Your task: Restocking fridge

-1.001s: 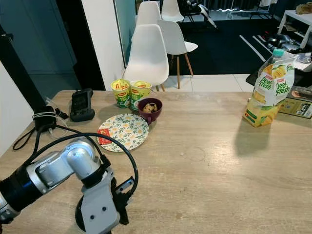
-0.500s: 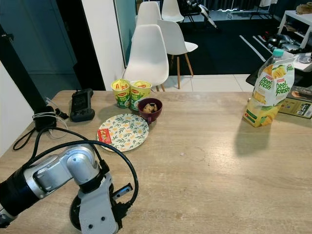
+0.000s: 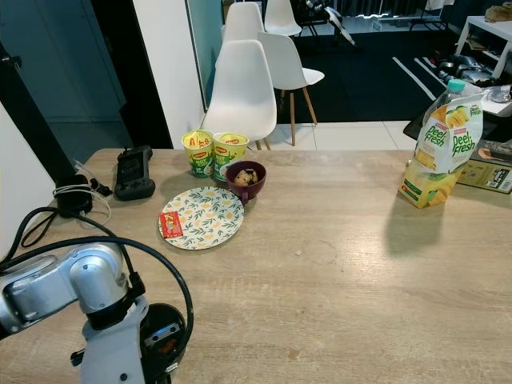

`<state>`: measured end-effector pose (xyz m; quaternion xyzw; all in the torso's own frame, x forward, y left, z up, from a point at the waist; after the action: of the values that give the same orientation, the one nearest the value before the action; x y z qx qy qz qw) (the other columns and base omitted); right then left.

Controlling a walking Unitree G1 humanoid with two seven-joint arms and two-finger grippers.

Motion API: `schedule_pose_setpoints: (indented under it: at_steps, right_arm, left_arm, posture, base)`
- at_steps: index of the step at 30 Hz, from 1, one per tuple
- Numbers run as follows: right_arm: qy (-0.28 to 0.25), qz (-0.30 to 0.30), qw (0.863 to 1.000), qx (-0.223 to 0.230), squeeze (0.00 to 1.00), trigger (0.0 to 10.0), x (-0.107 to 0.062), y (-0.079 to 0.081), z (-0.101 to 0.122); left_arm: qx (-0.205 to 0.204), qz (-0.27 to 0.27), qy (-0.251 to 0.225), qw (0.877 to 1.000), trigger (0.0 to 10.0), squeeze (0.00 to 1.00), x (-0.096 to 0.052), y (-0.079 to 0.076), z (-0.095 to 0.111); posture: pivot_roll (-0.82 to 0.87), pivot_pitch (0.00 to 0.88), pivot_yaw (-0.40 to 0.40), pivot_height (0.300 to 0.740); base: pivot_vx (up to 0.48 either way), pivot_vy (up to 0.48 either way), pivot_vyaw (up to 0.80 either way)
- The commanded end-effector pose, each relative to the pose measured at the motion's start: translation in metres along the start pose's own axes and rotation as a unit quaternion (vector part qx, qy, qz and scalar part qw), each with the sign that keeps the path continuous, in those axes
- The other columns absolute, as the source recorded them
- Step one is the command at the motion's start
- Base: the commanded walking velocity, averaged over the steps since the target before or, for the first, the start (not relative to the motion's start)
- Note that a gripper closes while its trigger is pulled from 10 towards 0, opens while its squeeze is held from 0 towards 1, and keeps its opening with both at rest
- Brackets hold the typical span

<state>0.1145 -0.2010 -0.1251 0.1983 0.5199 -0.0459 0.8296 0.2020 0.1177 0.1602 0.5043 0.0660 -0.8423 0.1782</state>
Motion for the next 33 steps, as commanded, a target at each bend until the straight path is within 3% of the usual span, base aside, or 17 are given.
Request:
schedule_pose_setpoints:
  at_steps: [1, 7, 11, 12, 15, 17, 24, 33]
  right_arm:
    - [0.012, 0.013, 1.0, 0.01, 0.0, 10.0, 0.002, 0.01, -0.008]
    - [0.012, 0.013, 1.0, 0.009, 0.0, 10.0, 0.002, 0.009, -0.008]
    - [0.012, 0.013, 1.0, 0.008, 0.0, 10.0, 0.002, 0.008, -0.007]
    - [0.012, 0.013, 1.0, 0.008, 0.0, 10.0, 0.002, 0.008, -0.007]
    - [0.012, 0.012, 1.0, 0.008, 0.0, 10.0, 0.002, 0.008, -0.008]
    - [0.012, 0.012, 1.0, 0.008, 0.0, 10.0, 0.002, 0.008, -0.008]
    - [0.012, 0.013, 1.0, 0.01, 0.0, 10.0, 0.002, 0.009, -0.008]
    - [0.01, 0.012, 1.0, 0.015, 0.0, 10.0, 0.002, 0.01, -0.009]
  left_arm:
    - [-0.013, -0.011, 0.01, 1.0, 10.0, 0.0, -0.003, -0.01, -0.001]
    - [-0.01, 0.004, 0.009, 1.0, 10.0, 0.0, -0.007, -0.005, 0.0]
    - [0.001, 0.05, -0.018, 0.999, 10.0, 0.0, -0.015, 0.013, 0.009]
    - [0.001, 0.05, -0.018, 0.999, 10.0, 0.0, -0.015, 0.013, 0.009]
    - [0.017, 0.098, -0.012, 0.995, 10.0, 0.0, -0.017, 0.032, 0.008]
    - [0.017, 0.098, -0.012, 0.995, 10.0, 0.0, -0.017, 0.032, 0.008]
    - [0.018, 0.13, -0.001, 0.991, 10.0, 0.0, -0.008, 0.047, 0.0]
    - [0.013, 0.118, 0.058, 0.991, 10.0, 0.0, 0.017, 0.054, -0.026]
  posture:
    - [0.06, 0.0, 0.072, 0.74]
    - [0.06, 0.0, 0.068, 0.74]
    - [0.06, 0.0, 0.066, 0.74]
    - [0.06, 0.0, 0.066, 0.74]
    - [0.06, 0.0, 0.066, 0.74]
    - [0.06, 0.0, 0.066, 0.74]
    - [0.05, 0.0, 0.07, 0.74]
    - [0.04, 0.0, 0.079, 0.74]
  base:
    - [0.0, 0.0, 0.0]
    - [0.0, 0.0, 0.0]
    - [0.0, 0.0, 0.0]
    - [0.0, 0.0, 0.0]
    - [0.0, 0.0, 0.0]
    - [0.0, 0.0, 0.0]
    - [0.0, 0.0, 0.0]
    - [0.0, 0.0, 0.0]
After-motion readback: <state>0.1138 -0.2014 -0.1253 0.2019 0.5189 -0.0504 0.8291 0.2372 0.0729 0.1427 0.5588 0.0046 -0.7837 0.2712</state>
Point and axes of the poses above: a point about 5 cm out from each wrist's last joint towards the gripper, its own x axis pointing out of the wrist towards the gripper, its own z axis along the axis of the wrist's last joint, y = z × x, the point moved 2 cm from there along x, pointing out of the wrist towards the gripper, and after that the axes turned 4 degrees about x, right-handed, at the moved point
